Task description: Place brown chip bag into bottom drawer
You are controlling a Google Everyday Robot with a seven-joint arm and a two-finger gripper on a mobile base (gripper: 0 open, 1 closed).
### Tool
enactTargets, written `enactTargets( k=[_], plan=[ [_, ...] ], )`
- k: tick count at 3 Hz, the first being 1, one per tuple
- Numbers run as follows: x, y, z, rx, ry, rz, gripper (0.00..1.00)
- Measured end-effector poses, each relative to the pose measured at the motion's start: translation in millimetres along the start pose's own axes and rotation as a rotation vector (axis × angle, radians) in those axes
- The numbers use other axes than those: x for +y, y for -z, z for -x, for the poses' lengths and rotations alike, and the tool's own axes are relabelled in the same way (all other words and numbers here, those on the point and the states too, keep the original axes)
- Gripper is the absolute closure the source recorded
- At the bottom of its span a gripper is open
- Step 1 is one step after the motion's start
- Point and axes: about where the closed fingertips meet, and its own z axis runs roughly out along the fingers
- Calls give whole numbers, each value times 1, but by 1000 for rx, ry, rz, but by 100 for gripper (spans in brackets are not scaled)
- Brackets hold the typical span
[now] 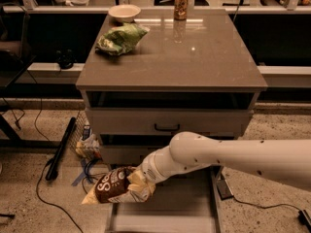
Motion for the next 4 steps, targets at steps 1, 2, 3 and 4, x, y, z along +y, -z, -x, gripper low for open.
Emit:
enactTargets(
  k=[1,2,3,4],
  plan=[
    [-19,-2,-21,-41,-56,-35,100],
    [-54,-13,-58,-82,-144,-90,100],
    [-86,-32,-90,-97,-228,-145,100],
    [-121,-56,-118,-103,-318,-209,100]
  ],
)
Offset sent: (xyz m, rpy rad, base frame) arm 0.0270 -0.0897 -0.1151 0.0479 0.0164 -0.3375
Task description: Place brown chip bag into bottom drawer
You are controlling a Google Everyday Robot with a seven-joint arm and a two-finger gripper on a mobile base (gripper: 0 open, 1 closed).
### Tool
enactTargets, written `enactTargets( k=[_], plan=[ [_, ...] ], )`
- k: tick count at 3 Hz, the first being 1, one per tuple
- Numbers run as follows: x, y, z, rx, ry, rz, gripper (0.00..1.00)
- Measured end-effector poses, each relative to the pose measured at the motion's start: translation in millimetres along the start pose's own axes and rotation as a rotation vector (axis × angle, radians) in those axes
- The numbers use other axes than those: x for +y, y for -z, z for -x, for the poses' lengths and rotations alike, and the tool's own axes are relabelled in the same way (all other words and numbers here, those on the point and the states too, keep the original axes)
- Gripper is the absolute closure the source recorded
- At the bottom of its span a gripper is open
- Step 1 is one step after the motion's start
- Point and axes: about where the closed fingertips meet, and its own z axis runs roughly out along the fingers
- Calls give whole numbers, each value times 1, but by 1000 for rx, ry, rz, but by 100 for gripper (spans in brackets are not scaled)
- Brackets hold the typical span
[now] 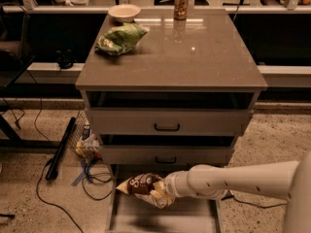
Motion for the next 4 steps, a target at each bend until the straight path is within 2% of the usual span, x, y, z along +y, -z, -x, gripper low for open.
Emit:
enactTargets(
  k=[1,2,4],
  plan=[
    [-34,-34,-10,-14,-84,-63,91],
    [-57,-64,-15,-25,-147,-108,74],
    [-82,-109,-20,-18,-194,-137,28]
  ],
)
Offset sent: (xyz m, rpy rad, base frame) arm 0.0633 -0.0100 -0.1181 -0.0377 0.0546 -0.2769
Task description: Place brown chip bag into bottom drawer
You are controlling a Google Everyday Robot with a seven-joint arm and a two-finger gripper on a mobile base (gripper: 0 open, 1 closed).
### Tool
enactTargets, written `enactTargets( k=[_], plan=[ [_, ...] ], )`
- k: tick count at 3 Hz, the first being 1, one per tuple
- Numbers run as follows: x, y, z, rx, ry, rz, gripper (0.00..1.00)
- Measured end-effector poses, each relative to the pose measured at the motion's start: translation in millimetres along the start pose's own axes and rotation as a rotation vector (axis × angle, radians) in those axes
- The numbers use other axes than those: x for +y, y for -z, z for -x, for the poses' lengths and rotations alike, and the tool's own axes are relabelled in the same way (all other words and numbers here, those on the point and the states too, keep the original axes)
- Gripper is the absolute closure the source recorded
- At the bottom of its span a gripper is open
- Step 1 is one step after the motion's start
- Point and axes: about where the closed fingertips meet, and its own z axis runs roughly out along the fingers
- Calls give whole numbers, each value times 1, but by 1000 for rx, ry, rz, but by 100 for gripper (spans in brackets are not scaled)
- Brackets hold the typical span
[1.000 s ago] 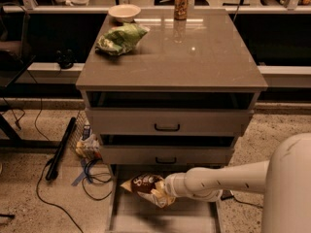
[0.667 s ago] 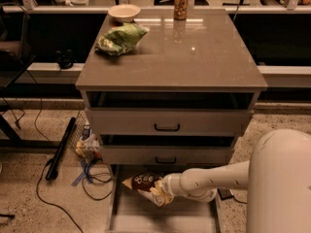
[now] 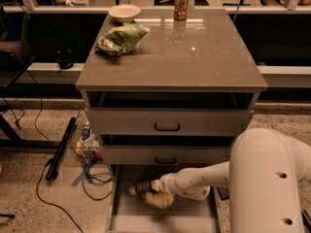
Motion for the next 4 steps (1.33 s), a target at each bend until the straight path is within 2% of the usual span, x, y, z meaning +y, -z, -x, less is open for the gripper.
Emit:
enactTargets(
  k=[1,2,3,4],
  plan=[
    [-5,-9,-3,-1,-14,0,5],
    [-11,6,-8,-32,-32,-10,0],
    [-23,44,-23,-84,-86,-42,0],
    [-44,88,-57,-135,-160,-57,0]
  ],
)
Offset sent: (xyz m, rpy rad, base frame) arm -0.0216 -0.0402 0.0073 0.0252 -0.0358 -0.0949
